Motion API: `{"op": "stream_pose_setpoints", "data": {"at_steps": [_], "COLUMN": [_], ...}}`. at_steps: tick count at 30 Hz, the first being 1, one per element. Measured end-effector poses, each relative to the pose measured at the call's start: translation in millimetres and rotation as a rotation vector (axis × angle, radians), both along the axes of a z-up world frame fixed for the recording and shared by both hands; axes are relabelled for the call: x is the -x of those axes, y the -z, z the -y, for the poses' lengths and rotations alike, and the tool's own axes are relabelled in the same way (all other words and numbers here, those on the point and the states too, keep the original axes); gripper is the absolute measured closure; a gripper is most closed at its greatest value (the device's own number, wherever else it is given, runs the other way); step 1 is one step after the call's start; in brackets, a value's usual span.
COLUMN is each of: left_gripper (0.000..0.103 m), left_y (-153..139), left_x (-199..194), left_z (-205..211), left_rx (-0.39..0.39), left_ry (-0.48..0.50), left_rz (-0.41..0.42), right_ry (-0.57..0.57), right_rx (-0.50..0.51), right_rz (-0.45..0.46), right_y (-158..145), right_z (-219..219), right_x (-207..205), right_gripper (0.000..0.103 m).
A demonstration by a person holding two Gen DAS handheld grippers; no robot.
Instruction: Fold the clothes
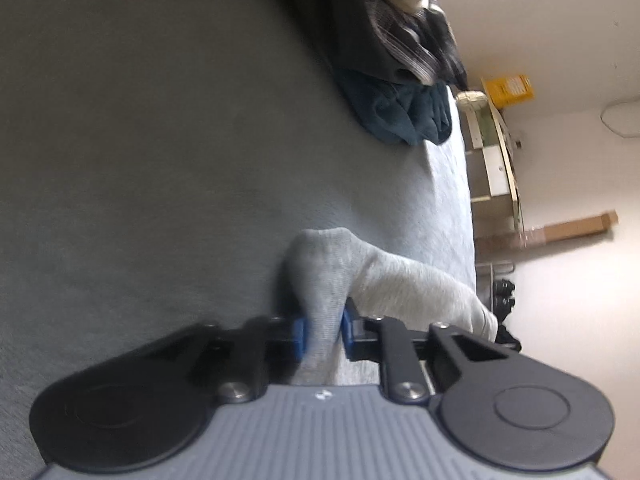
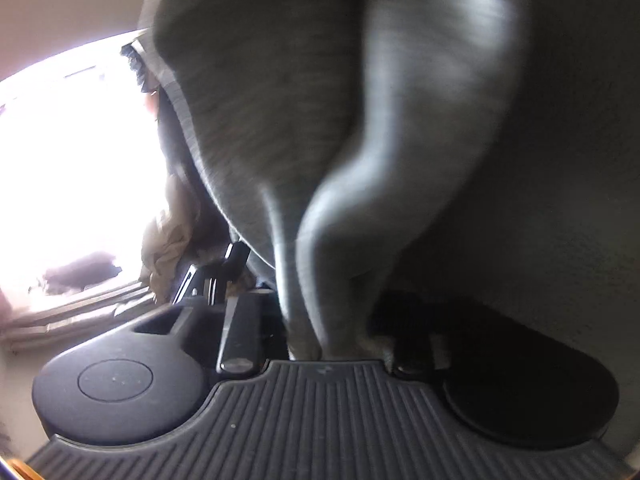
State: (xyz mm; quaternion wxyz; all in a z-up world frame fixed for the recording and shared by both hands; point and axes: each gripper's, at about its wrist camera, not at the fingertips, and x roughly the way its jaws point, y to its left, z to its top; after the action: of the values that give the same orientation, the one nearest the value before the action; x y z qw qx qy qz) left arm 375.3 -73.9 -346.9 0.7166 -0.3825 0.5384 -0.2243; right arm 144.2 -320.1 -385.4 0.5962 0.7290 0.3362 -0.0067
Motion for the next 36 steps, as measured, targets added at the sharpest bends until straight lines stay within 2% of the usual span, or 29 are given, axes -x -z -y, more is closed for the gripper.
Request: {"op": "stream_pose_setpoints", "data": {"at_steps": [3, 7, 11, 14, 20, 26, 29, 31, 32, 33, 36], "left_gripper": [0.093, 0.094, 0.094, 0.094, 0.094, 0.094, 0.093, 0.091, 0.083, 0.066, 0.059], "left_y": [-8, -16, -25, -34, -51, -67, -65, -57, -50, -45, -38], "left_x": [0, 0, 1, 6, 16, 32, 42, 44, 45, 45, 48], "left_z": [3, -5, -17, -32, -98, -184, -217, -226, -228, -230, -233], "left_rx": [-0.026, 0.000, 0.035, 0.028, -0.026, -0.157, -0.216, -0.240, -0.254, -0.265, -0.258], "left_ry": [0.010, 0.000, -0.006, 0.004, -0.014, -0.045, -0.072, -0.073, -0.077, -0.081, -0.095], "left_rz": [0.025, 0.040, 0.059, 0.077, 0.094, 0.108, 0.107, 0.097, 0.085, 0.075, 0.072], "right_ry": [-0.006, -0.025, -0.017, -0.018, -0.093, -0.254, -0.330, -0.376, -0.394, -0.414, -0.465], "right_rx": [0.043, 0.101, 0.116, 0.109, 0.075, -0.008, -0.028, -0.009, 0.008, 0.027, 0.016], "right_rz": [0.005, 0.031, 0.058, 0.068, 0.090, 0.095, 0.097, 0.082, 0.060, 0.026, -0.044], "right_y": [-9, -27, -40, -47, -59, -55, -53, -50, -48, -45, -39], "right_z": [-3, -8, -16, -29, -75, -155, -190, -205, -207, -207, -204], "right_x": [-6, -15, -19, -20, -20, -29, -36, -42, -45, -50, -60], "right_gripper": [0.089, 0.090, 0.090, 0.090, 0.090, 0.091, 0.090, 0.088, 0.085, 0.080, 0.070]}}
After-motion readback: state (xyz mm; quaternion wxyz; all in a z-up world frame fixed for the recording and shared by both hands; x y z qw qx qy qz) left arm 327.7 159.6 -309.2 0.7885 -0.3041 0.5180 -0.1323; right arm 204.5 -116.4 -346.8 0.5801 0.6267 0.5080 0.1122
